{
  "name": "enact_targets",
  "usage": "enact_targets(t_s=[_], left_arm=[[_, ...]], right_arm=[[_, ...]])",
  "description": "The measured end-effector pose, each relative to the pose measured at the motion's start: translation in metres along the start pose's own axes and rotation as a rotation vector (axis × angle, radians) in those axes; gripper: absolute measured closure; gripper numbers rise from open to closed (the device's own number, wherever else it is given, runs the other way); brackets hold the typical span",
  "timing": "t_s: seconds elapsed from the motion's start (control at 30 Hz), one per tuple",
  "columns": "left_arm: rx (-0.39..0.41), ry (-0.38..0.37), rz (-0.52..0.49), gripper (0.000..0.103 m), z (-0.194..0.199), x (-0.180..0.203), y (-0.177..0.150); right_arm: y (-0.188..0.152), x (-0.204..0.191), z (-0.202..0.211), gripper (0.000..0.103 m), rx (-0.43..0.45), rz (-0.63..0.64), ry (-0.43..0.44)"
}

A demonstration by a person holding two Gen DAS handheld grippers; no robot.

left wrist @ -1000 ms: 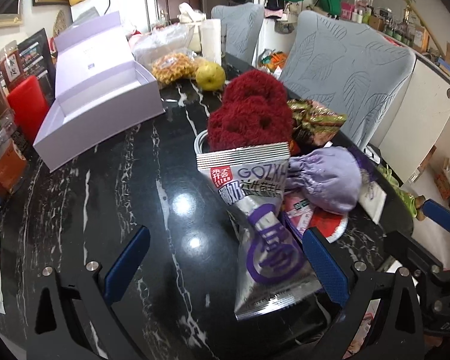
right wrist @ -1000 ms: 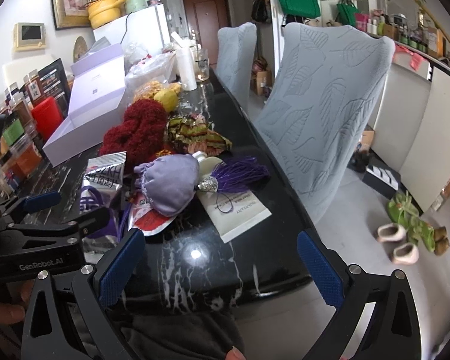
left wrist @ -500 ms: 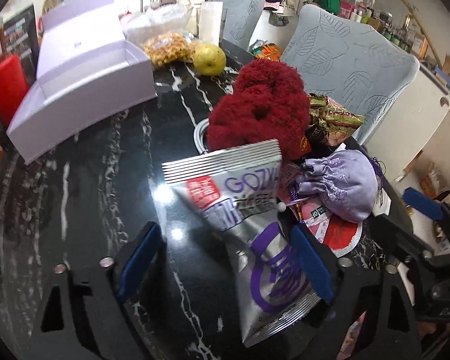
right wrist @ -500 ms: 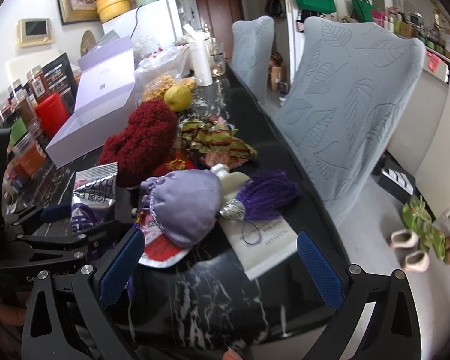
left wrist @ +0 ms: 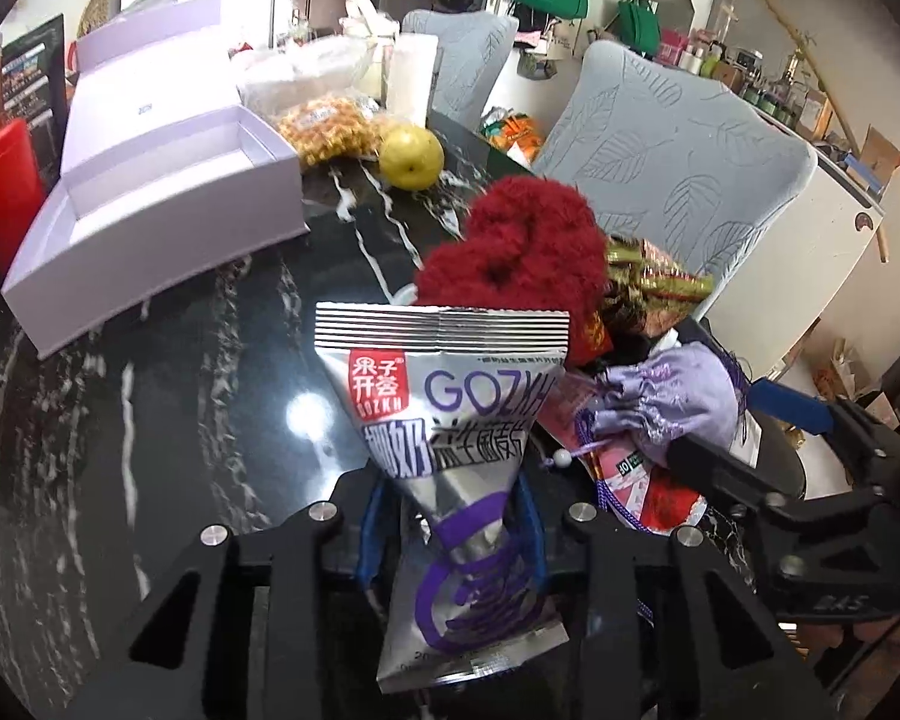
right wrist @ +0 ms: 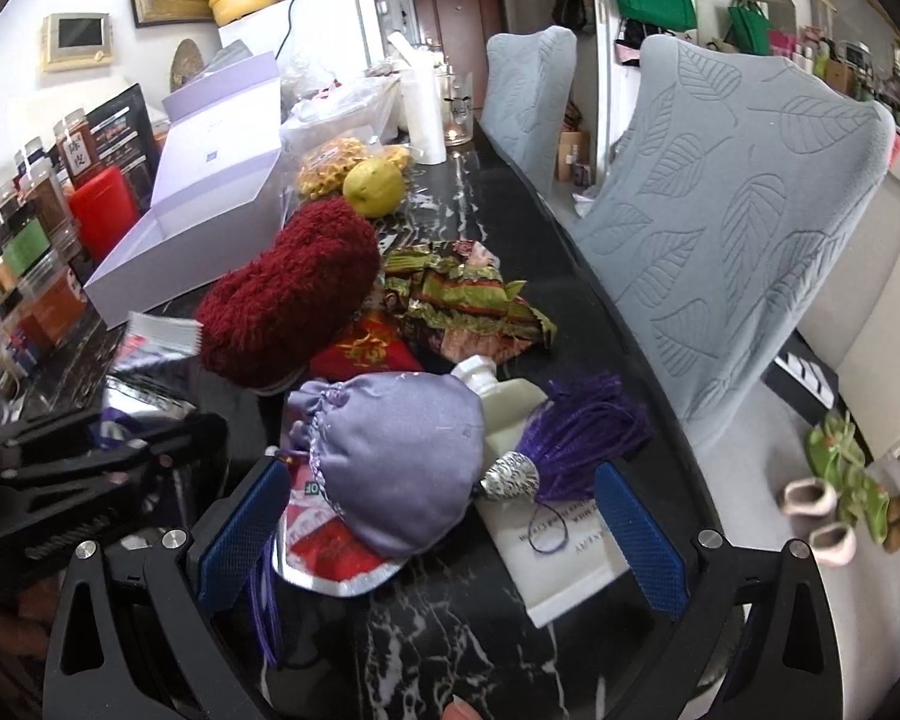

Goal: Organize soft objects
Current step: 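Grasp the GOZH snack bag with the left tool while the right tool grasps the lavender pouch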

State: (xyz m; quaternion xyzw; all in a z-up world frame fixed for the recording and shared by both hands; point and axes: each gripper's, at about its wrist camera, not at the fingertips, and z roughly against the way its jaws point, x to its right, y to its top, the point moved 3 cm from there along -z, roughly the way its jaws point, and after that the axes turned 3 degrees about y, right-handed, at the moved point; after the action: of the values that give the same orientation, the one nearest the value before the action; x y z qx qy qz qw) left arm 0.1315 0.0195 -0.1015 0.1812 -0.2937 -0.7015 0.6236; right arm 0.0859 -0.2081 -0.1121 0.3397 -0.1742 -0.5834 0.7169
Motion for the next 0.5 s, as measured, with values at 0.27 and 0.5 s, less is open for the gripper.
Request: enact_targets(t_s=[0.27,0.5], left_arm=[[0.037,0.024,-0.010,0.067,0.017,-0.014,0.006],[-0.043,-0.029,0.038,0.068,-0.011,-0.023,0.005]], right_arm=[[0.004,-0.009,-0.015,0.000,-0.021,0.029,-0.010],[0.006,-0.014,-0.021,0.000,-0.014,0.052,-0.050]])
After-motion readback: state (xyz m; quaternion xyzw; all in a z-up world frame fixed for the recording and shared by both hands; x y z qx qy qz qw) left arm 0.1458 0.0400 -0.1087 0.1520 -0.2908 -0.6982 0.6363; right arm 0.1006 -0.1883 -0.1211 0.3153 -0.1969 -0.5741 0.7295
